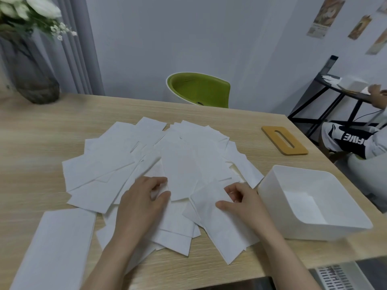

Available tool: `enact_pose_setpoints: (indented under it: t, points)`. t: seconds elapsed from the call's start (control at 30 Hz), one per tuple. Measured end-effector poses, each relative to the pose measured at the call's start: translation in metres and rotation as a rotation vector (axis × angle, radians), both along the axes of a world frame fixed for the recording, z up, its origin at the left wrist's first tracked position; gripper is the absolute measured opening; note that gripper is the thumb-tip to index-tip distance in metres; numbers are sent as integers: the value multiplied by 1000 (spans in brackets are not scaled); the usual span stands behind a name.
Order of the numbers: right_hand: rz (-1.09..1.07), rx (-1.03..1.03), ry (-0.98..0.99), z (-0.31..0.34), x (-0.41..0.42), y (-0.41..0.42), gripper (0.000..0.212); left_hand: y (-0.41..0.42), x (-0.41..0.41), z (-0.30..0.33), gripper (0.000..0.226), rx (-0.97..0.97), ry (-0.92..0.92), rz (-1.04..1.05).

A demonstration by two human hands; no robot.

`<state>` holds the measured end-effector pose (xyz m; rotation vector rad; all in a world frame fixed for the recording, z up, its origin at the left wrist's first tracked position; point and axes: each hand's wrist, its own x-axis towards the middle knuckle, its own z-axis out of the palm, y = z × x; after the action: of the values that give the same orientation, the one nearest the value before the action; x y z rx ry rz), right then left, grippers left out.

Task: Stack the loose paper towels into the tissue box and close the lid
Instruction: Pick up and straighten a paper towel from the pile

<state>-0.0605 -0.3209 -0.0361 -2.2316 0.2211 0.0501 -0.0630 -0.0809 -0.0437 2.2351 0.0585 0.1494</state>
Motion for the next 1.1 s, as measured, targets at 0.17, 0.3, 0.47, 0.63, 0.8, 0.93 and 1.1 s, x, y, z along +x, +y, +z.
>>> enact_pose_setpoints:
  t: [0.17, 0.3, 0.47, 0.63, 0.8, 0.93, 1.1]
  points:
    - [-105, 120, -120, -9, 1, 1, 13, -3, -1, 1, 30, -1, 0, -8]
    - [-191, 304, -175, -9, 5, -1, 11, -14, -4, 0, 26, -3, -61, 50]
    - [-274, 524, -105, -4, 5, 2, 5, -30, -11, 5, 28, -88, -94, 126]
    - [-294, 695, -39, 1, 1, 14, 2, -37, -18, 5, 25, -183, -115, 171]
    - [-311, 772, -25, 1, 0, 33, 4, -40, -19, 6, 22, -593, 166, 91]
    - [-285, 747, -31, 1, -5, 45, 9, -42, -17, 11, 26, -780, 336, 72]
    - [-259, 747, -27, 6, -9, 54, 10, -45, -22, 14, 18, -905, 436, -1]
